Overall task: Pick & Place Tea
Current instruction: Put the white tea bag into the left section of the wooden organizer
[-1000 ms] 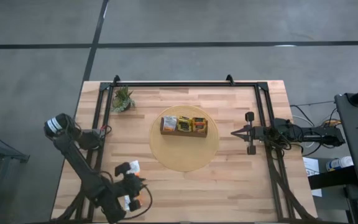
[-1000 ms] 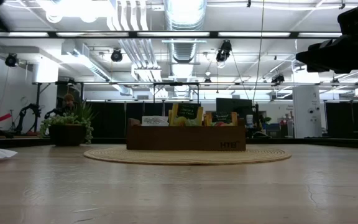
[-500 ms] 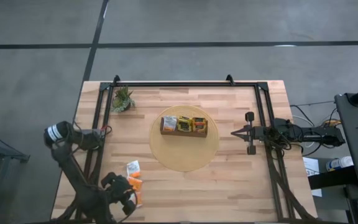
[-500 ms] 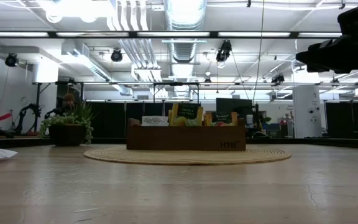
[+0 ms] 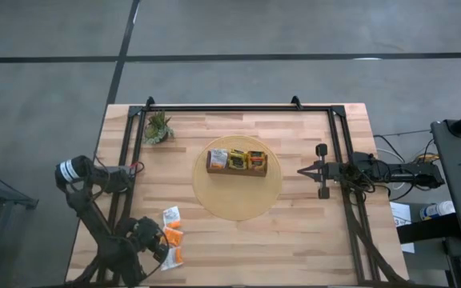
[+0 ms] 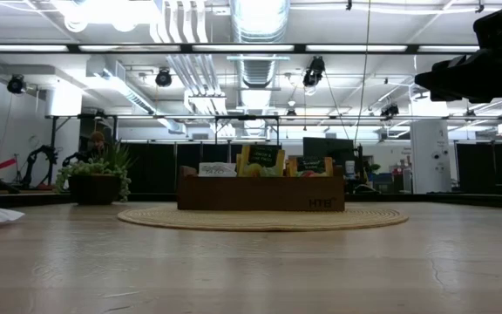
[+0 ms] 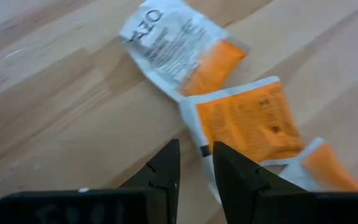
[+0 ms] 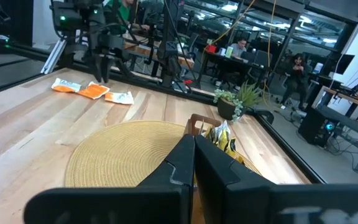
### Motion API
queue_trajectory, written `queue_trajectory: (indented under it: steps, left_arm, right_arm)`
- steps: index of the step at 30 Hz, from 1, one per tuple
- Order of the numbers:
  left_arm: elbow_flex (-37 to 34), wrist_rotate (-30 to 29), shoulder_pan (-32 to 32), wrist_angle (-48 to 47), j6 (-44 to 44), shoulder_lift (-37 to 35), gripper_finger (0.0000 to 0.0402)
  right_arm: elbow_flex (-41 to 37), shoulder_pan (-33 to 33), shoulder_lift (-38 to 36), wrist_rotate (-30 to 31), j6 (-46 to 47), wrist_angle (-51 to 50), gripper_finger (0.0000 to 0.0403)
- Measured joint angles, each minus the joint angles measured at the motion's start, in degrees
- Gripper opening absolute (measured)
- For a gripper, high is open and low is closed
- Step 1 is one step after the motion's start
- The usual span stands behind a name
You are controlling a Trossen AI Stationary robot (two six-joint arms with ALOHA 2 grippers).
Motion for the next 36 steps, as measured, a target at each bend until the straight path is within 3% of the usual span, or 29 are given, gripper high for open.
queue_trajectory:
  steps: [9,15,27,36]
  left_arm:
    - [-1.0,0.5,0.0,1.8,-0.5,-0.1,0.0089]
    - [-1.2,-2.5,0.1,3.4,-0.1,-0.1,0.009]
    - [-5.7,-1.6,0.8,12.0,-0.4,-0.1,0.009]
    - [-6.5,-1.0,1.2,13.2,-0.2,-0.1,0.0089]
  right_arm:
    - [0.0,0.0,0.0,0.0,0.0,0.0,0.0008]
    - [0.0,0.0,0.0,0.0,0.0,0.0,0.0008]
    - [0.0,0.0,0.0,0.0,0.0,0.0,0.0008]
    - [0.0,0.0,0.0,0.0,0.0,0.0,0.0008]
